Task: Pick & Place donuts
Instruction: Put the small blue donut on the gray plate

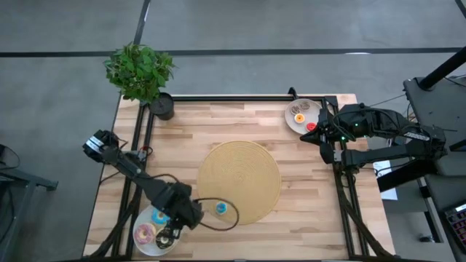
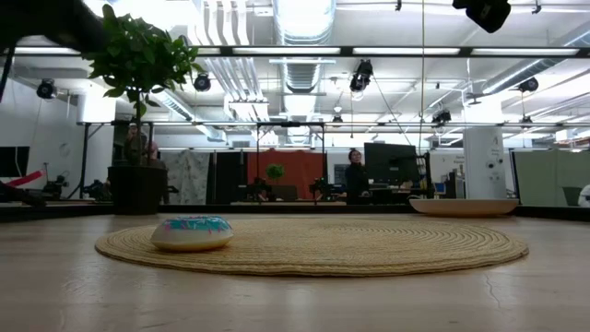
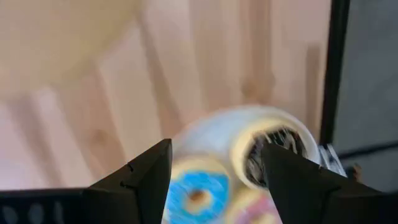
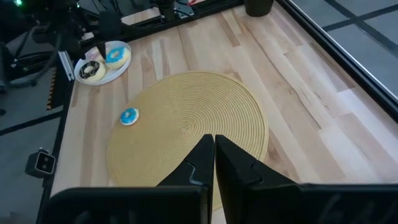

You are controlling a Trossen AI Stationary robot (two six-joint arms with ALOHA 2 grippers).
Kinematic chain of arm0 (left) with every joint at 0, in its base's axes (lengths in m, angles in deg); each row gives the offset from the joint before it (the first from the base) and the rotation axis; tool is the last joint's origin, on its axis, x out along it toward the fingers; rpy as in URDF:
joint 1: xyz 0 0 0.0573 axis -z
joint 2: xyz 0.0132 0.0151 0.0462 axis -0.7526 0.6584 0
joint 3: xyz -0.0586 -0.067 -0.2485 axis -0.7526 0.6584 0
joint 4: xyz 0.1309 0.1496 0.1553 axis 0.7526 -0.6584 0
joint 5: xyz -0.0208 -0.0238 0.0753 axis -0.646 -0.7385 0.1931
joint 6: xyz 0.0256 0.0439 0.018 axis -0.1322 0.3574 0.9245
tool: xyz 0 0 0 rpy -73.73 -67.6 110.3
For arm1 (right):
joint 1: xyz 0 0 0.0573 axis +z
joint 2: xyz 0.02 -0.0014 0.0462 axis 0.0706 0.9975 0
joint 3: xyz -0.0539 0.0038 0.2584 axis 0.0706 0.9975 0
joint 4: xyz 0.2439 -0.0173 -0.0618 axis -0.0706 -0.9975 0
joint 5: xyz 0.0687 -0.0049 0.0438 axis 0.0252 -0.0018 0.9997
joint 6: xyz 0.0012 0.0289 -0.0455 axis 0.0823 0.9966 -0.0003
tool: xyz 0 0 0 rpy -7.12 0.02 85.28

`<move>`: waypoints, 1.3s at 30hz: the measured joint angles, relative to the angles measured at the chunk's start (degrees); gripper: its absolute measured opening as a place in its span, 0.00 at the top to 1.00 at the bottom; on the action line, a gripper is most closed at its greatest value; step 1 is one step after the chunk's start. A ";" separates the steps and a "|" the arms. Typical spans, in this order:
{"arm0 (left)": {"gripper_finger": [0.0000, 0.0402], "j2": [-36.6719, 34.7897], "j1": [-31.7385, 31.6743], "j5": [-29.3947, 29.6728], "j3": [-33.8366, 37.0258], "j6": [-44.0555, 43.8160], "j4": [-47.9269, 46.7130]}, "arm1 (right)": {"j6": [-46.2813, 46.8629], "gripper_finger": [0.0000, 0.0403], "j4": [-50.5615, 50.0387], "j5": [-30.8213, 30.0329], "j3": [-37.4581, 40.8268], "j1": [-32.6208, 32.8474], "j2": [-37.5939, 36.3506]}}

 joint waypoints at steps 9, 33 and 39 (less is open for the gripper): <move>0.46 0.00 -8.05 10.87 -4.89 7.63 2.01 | -1.94 0.98 -0.17 0.02 0.00 0.00 -0.02; 0.46 0.63 -14.12 12.18 -4.39 16.42 29.09 | -10.74 0.98 -0.50 0.35 0.00 0.00 -0.31; 0.46 0.85 -13.70 12.18 -3.31 16.59 29.29 | -9.02 0.98 -0.50 0.42 0.00 0.02 -0.29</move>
